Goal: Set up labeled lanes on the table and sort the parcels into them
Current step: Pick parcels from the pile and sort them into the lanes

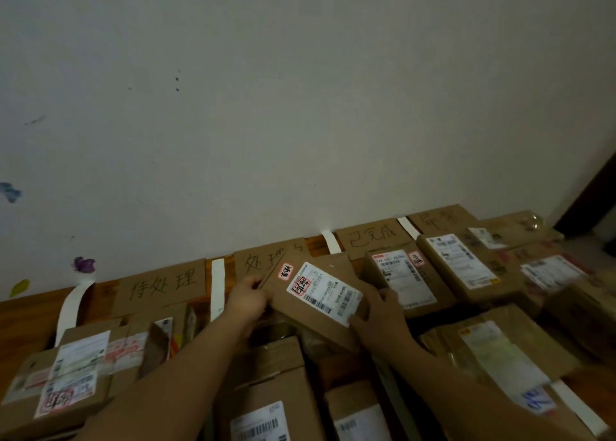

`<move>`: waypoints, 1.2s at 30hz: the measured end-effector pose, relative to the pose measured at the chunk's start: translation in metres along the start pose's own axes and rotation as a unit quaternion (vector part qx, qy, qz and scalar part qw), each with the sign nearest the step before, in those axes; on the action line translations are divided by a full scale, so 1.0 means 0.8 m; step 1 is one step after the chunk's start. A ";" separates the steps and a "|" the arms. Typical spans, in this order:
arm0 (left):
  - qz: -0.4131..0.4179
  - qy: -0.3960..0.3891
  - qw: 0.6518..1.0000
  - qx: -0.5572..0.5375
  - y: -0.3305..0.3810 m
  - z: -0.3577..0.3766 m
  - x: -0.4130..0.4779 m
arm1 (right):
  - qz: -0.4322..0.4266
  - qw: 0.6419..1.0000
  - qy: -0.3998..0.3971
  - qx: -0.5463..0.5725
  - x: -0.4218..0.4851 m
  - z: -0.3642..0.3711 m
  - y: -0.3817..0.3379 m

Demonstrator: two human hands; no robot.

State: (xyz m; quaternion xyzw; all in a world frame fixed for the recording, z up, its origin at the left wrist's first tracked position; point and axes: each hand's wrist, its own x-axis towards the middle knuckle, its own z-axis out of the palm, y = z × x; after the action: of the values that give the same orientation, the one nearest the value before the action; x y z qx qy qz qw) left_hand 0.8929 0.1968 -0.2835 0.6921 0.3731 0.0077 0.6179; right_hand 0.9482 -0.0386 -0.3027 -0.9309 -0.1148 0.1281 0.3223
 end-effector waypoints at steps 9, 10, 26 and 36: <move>0.053 0.040 0.998 -0.017 0.024 0.020 -0.041 | -0.032 0.983 -0.102 0.150 -0.035 -0.016 0.004; 0.061 0.038 0.997 -0.013 0.022 0.028 -0.048 | -0.041 0.984 -0.095 0.146 -0.042 -0.015 0.006; 0.185 -0.068 0.932 0.305 -0.070 0.108 -0.163 | -0.012 0.993 -0.118 -0.024 -0.191 -0.013 0.093; 0.204 -0.008 0.832 0.517 -0.091 0.128 -0.212 | -0.034 0.984 -0.171 0.032 -0.232 -0.029 0.136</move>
State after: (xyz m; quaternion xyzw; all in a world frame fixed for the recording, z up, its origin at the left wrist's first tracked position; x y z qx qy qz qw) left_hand 0.7823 0.0174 -0.2938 0.9708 0.1684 -0.0656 0.1576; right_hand 0.7949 -0.1903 -0.3230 -0.8801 -0.1957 0.2777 0.3318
